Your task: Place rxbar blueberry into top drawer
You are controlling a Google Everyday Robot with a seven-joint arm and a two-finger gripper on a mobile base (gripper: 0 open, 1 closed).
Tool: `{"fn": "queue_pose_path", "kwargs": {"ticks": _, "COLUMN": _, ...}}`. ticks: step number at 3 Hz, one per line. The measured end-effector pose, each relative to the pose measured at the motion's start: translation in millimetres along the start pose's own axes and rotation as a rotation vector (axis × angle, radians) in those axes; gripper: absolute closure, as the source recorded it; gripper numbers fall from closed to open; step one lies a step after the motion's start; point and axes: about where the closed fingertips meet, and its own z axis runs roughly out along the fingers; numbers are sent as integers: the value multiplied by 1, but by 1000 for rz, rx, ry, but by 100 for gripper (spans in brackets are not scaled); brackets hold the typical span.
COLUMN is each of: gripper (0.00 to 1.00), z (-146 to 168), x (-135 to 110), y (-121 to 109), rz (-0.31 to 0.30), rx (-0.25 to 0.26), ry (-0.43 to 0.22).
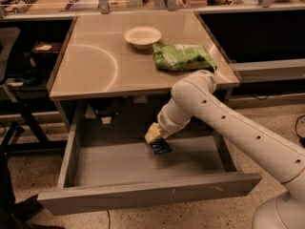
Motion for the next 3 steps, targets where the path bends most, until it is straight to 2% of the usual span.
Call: {"fn": "queue_pose_path", "kwargs": {"ticks": 3, "gripper": 100, "z": 26, "x": 11, "y": -4, "rz": 57, "rx": -54, "ry": 11}}
